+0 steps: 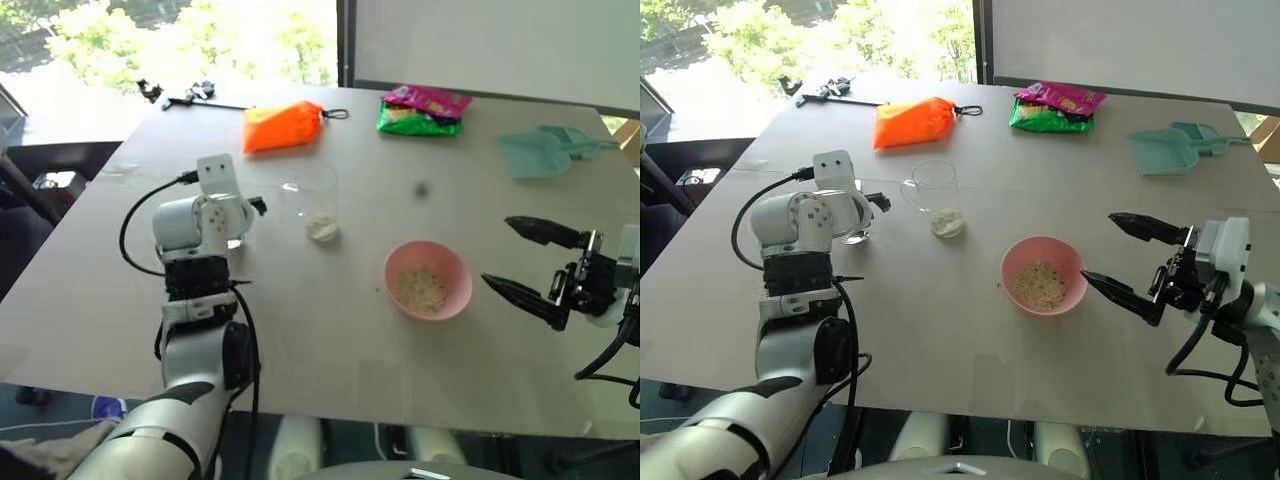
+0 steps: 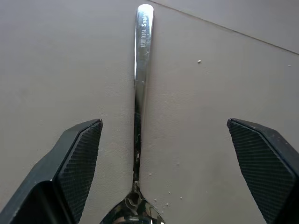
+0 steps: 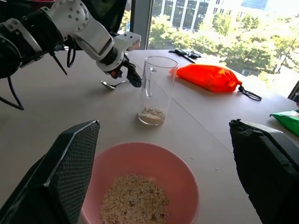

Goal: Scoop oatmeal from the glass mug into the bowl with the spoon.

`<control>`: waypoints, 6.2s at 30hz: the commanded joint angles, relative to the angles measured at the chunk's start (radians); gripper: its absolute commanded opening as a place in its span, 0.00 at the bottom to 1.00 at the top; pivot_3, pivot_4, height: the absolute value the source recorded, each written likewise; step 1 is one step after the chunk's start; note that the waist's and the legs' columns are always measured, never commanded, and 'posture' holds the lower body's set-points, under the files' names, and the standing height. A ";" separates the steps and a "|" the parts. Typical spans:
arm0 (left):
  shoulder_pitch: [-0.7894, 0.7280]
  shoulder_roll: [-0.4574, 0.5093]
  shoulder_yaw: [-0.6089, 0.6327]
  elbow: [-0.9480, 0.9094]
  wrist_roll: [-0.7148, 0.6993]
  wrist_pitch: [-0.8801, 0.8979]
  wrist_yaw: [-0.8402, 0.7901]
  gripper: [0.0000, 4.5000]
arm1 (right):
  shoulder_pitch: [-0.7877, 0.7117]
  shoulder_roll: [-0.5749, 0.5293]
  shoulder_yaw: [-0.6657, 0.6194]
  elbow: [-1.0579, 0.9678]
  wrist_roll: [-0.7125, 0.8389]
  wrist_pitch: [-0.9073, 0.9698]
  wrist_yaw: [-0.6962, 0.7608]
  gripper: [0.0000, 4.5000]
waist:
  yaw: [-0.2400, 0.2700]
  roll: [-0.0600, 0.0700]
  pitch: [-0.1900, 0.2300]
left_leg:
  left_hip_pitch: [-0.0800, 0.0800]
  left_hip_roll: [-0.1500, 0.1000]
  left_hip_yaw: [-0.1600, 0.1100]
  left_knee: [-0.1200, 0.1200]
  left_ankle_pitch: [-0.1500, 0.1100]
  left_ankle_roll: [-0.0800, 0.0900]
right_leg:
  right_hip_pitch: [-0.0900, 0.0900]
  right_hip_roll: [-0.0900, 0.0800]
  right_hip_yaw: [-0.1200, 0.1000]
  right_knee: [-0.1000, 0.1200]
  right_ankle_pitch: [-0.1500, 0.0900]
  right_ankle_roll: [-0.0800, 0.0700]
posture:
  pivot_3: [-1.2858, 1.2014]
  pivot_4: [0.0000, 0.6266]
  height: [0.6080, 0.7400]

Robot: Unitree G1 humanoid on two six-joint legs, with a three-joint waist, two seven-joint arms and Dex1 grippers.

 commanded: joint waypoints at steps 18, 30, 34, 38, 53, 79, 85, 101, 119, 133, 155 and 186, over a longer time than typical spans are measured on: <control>0.109 0.215 -0.071 -0.309 0.131 -0.314 -0.171 0.01 | -0.349 -0.055 0.088 -0.207 0.029 0.421 -0.519 1.00 | -0.026 -0.002 0.003 | -0.001 0.001 0.001 -0.001 0.003 -0.005 | -0.007 0.001 0.004 0.007 0.000 -0.001 | 0.52 0.24 1.00; 0.174 0.345 -0.291 -0.652 0.105 -0.703 -0.671 0.01 | -1.020 0.246 0.222 0.133 0.379 0.839 -0.831 1.00 | 0.000 -0.004 0.005 | -0.009 0.000 0.005 -0.002 0.003 -0.005 | -0.012 -0.004 -0.001 0.004 0.000 -0.001 | 0.52 0.24 1.00; 0.219 0.338 -0.317 -0.672 0.099 -0.830 -0.776 0.01 | -1.110 0.362 0.164 0.257 0.558 0.895 -1.004 1.00 | -0.002 -0.004 0.005 | -0.020 0.001 0.006 0.001 0.004 -0.005 | -0.023 -0.003 -0.001 0.007 0.001 -0.001 | 0.52 0.24 1.00; 0.256 0.313 -0.345 -0.725 0.076 -0.886 -0.847 0.01 | -1.134 0.409 0.154 0.300 0.638 0.905 -1.114 1.00 | -0.001 -0.004 0.005 | -0.021 0.001 0.006 0.000 0.003 -0.005 | -0.023 -0.003 -0.001 0.005 0.001 -0.001 | 0.52 0.24 1.00; 0.274 0.292 -0.396 -0.783 0.044 -0.920 -1.015 0.00 | -1.118 0.420 0.165 0.321 0.713 0.869 -1.187 0.71 | -0.013 -0.003 0.005 | -0.022 0.001 0.005 0.000 0.003 -0.004 | -0.024 -0.002 -0.001 0.005 0.001 -0.001 | 0.52 0.24 1.00; 0.258 0.254 -0.158 -0.765 -0.273 -0.661 -0.949 0.63 | -1.090 0.333 0.150 0.337 0.743 0.878 -1.144 0.00 | -0.026 -0.003 0.005 | -0.022 0.002 0.000 0.001 0.003 -0.004 | -0.024 -0.002 0.000 0.005 0.001 0.000 | 0.52 0.24 1.00; 0.557 0.271 0.051 -0.767 -0.394 -0.430 -0.831 0.96 | -0.949 0.219 0.020 0.267 0.865 0.834 -1.211 0.00 | -0.026 -0.002 0.004 | -0.020 0.003 0.000 -0.001 0.003 -0.004 | -0.023 -0.004 0.000 0.005 0.000 0.000 | 0.52 0.24 1.00; 0.490 0.247 -0.202 -0.372 -0.104 -0.635 -0.864 0.96 | -0.699 -0.036 -0.045 0.094 1.124 0.682 -1.332 0.00 | -0.017 -0.002 0.004 | -0.019 0.001 0.002 0.001 0.001 0.000 | -0.020 -0.002 -0.001 0.006 0.000 0.000 | 0.52 0.24 1.00; 0.313 0.144 -0.233 -0.157 0.013 -0.786 -0.807 0.01 | -0.640 -0.093 0.000 0.040 1.128 0.584 -1.335 0.00 | -0.019 -0.002 0.004 | -0.019 0.002 0.000 0.002 0.002 -0.002 | -0.020 -0.002 0.000 0.005 0.000 0.000 | 0.52 0.24 1.00; 0.321 0.118 -0.268 -0.326 0.055 -0.870 -0.776 0.01 | -0.853 -0.006 0.192 0.067 1.001 0.572 -1.266 0.00 | -0.024 -0.002 0.004 | -0.019 0.002 0.000 0.002 0.003 -0.003 | -0.021 -0.002 0.001 0.006 0.001 0.000 | 0.52 0.24 1.00; 0.345 0.056 -0.295 -0.407 0.047 -0.975 -0.831 0.01 | -1.083 0.096 0.573 0.084 0.270 0.650 -0.970 0.00 | -0.023 -0.002 0.004 | -0.021 0.002 0.002 0.003 0.003 -0.003 | -0.022 -0.002 -0.001 0.005 0.000 0.000 | 0.52 0.24 1.00; 0.399 0.057 -0.310 -0.397 0.088 -1.034 -0.840 0.01 | -1.093 0.427 0.329 0.168 0.145 0.958 -0.799 0.00 | -0.023 -0.002 0.004 | -0.023 0.002 0.003 0.004 0.003 -0.003 | -0.023 -0.002 -0.003 0.006 0.001 0.000 | 0.52 0.24 1.00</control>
